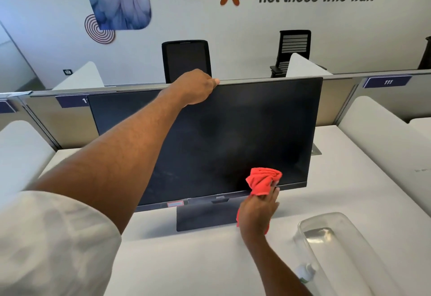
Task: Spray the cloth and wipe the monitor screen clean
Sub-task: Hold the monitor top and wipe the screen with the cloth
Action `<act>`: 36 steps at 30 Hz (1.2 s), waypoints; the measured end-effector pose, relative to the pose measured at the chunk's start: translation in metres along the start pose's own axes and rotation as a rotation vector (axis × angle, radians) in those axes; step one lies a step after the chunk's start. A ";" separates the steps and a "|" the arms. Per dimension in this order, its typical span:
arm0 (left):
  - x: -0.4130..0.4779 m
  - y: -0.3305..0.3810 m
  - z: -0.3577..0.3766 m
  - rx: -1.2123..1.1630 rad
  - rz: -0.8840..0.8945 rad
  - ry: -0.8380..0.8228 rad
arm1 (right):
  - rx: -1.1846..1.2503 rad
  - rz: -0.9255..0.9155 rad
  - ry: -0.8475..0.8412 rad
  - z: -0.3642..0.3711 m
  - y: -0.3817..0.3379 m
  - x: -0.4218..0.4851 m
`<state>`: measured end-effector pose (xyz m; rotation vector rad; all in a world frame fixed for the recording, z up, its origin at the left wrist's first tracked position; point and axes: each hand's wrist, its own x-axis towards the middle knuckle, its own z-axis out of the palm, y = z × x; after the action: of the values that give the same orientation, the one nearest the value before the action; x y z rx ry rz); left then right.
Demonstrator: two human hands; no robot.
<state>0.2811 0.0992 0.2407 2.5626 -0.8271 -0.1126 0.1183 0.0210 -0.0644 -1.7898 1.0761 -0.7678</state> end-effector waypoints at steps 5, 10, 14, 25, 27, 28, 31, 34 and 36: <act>0.002 0.000 0.000 -0.009 -0.011 0.003 | -0.126 0.038 -0.013 0.002 -0.009 -0.030; -0.001 0.002 0.000 0.001 -0.018 -0.004 | -0.280 -0.148 -0.166 0.028 -0.024 -0.070; -0.002 0.002 -0.001 0.012 -0.024 -0.002 | -0.528 -0.294 -0.400 0.032 -0.037 -0.091; -0.005 0.001 -0.002 0.013 -0.019 -0.016 | -0.721 -0.144 -0.119 -0.017 -0.002 -0.008; -0.003 0.001 -0.001 0.018 -0.015 -0.020 | -0.675 -0.099 -0.066 -0.014 -0.001 -0.002; -0.002 0.001 -0.001 0.013 -0.013 -0.022 | -0.661 -0.096 -0.060 -0.010 -0.003 -0.005; 0.001 0.000 0.000 0.028 0.004 -0.021 | -0.633 -0.168 -0.137 0.009 -0.014 -0.034; 0.001 0.001 0.000 0.035 -0.003 -0.024 | -0.708 -0.310 -0.262 0.028 -0.027 -0.073; 0.000 0.000 -0.001 0.038 -0.005 -0.019 | -0.741 -0.398 -0.312 0.040 -0.034 -0.096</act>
<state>0.2810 0.0995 0.2420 2.6032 -0.8369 -0.1240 0.1217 0.1304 -0.0558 -2.7019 0.8527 -0.2870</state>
